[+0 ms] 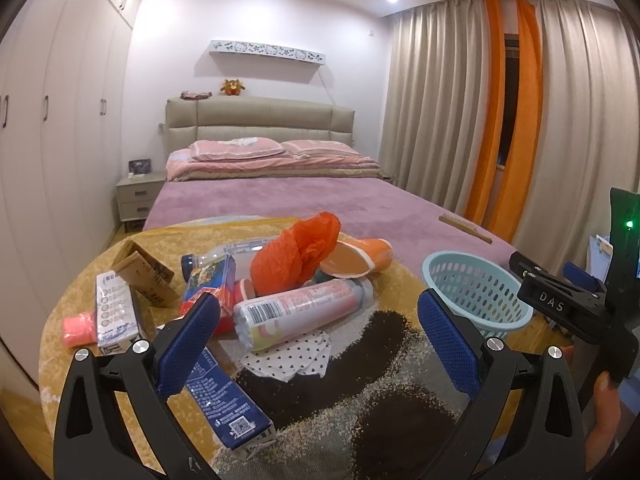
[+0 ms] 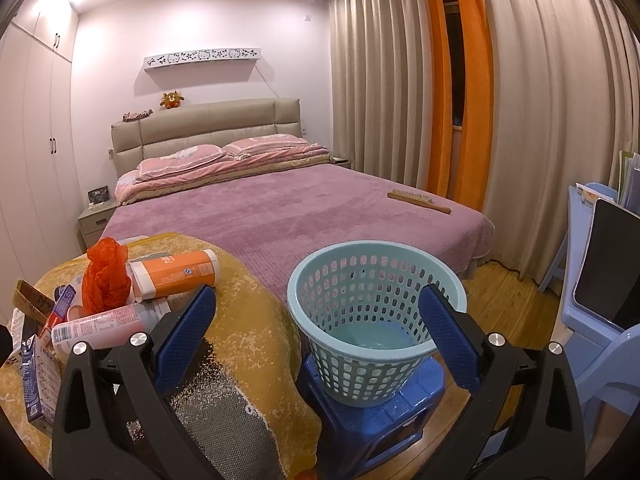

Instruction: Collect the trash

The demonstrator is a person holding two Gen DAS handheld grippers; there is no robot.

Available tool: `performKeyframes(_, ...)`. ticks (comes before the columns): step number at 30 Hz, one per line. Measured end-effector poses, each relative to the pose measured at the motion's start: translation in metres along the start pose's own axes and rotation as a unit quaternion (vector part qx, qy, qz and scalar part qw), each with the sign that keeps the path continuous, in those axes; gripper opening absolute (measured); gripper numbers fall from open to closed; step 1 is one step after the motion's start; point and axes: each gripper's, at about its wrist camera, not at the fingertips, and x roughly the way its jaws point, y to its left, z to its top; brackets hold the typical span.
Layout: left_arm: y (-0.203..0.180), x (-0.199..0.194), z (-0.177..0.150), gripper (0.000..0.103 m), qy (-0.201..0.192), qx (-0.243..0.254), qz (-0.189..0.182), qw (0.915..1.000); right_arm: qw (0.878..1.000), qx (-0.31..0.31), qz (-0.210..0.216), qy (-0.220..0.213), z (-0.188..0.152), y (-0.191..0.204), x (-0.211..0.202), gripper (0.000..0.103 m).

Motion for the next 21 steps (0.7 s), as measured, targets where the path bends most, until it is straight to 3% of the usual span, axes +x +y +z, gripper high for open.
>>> performKeyframes(4, 0.002, -0.001, 0.000, 0.096, 0.002, -0.004, -0.002, 1.0000, 1.000, -0.002, 0.002, -0.002, 0.000, 0.001, -0.001, 0.097)
performKeyframes(11, 0.021, -0.006, -0.011, 0.096, 0.016, -0.012, 0.026, 0.9995, 1.000, -0.005, 0.013, 0.002, 0.000, 0.009, 0.000, 0.097)
performKeyframes(17, 0.055, 0.005, -0.023, 0.096, 0.067, -0.056, 0.045, 0.9951, 0.998, -0.029, 0.055, 0.020, -0.003, 0.037, 0.005, 0.097)
performKeyframes(21, 0.076, 0.022, -0.026, 0.095, 0.112, -0.101, 0.045, 0.9876, 0.995, -0.048, 0.089, 0.023, -0.004, 0.061, 0.007, 0.097)
